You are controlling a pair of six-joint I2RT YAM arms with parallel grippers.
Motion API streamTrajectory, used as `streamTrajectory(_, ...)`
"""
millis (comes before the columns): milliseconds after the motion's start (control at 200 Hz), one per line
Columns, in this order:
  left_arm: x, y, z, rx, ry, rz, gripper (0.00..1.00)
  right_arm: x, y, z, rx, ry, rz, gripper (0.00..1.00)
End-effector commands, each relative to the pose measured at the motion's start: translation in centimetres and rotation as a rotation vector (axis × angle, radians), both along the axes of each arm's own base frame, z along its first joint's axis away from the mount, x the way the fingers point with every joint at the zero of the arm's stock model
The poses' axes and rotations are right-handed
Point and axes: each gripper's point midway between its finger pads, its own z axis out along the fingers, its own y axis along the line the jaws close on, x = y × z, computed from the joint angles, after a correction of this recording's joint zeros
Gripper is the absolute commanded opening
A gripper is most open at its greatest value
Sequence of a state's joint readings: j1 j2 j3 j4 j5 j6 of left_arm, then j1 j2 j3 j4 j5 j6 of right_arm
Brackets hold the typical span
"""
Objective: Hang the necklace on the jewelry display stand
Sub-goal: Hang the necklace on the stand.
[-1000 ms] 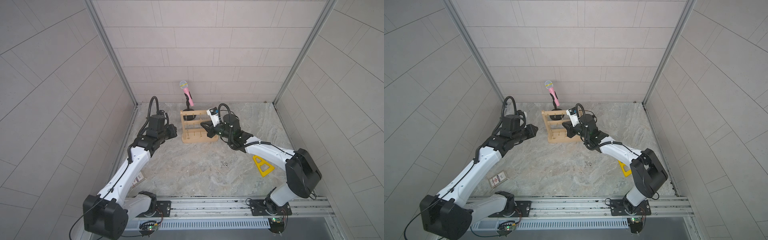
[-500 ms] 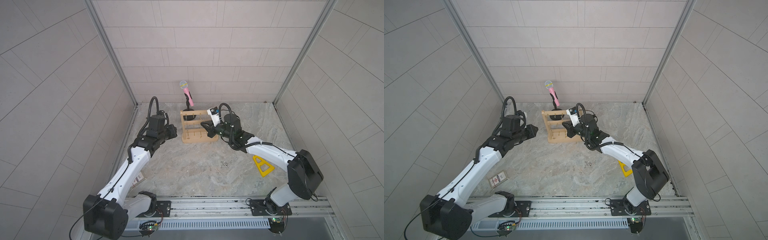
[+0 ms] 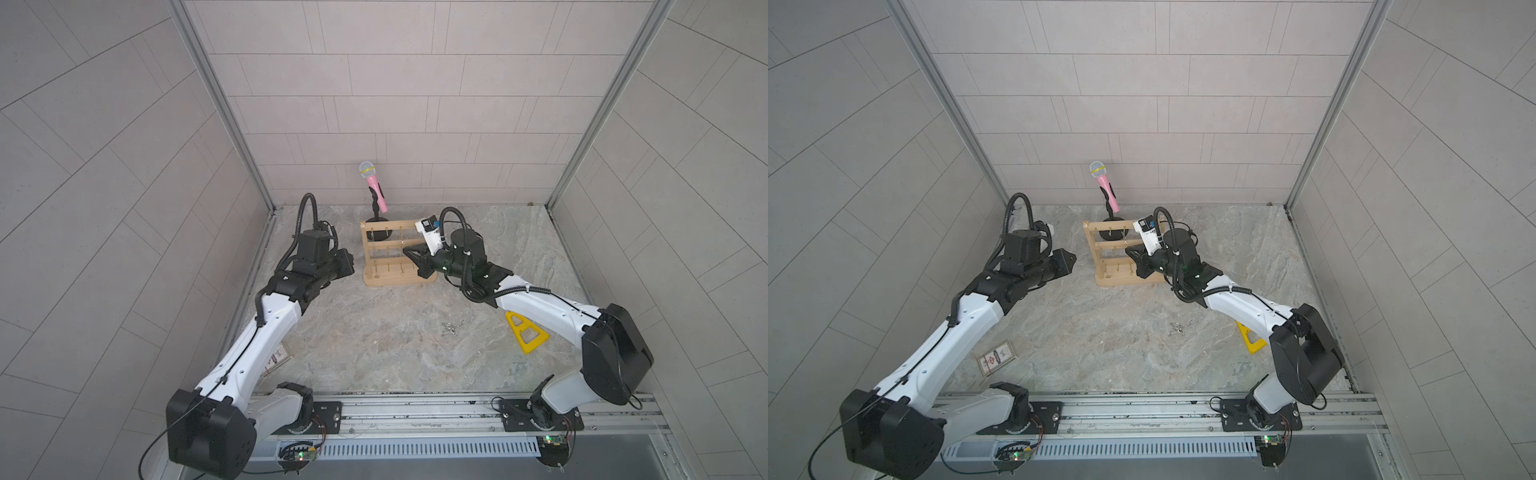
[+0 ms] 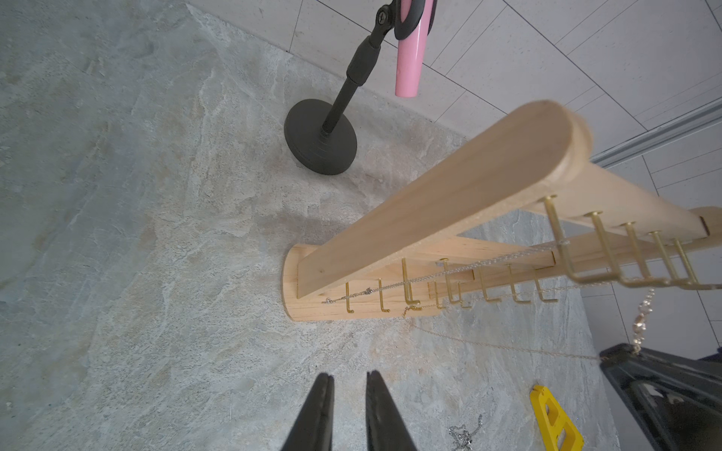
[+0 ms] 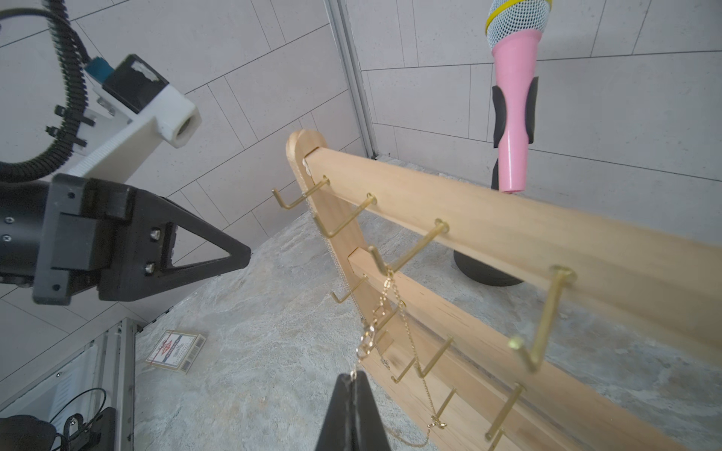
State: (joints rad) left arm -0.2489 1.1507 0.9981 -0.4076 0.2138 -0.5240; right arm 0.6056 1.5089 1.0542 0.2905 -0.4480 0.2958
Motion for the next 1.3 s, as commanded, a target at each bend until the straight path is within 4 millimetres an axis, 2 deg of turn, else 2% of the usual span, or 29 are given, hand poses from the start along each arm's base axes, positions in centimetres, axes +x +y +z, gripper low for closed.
streamTrajectory(0, 0.3, 0.2, -0.1, -0.001, -0.010, 0.010, 0.21, -1.0, -0.2, 1.6, 0.030, -0.029, 0.030, 0.03)
streamTrajectory(650, 0.3, 0.3, -0.4, 0.000, -0.004, 0.014, 0.21, -2.7, 0.5, 4.1, 0.113, -0.047, 0.107, 0.03)
streamTrajectory(986, 0.3, 0.3, -0.4, -0.001, -0.004, 0.016, 0.20, -2.7, 0.9, 3.9, 0.120, -0.033, 0.122, 0.03)
streamTrajectory(1291, 0.3, 0.3, -0.4, 0.000, -0.003, 0.014, 0.20, -1.4, 0.7, 1.6, 0.068, -0.004, 0.066, 0.03)
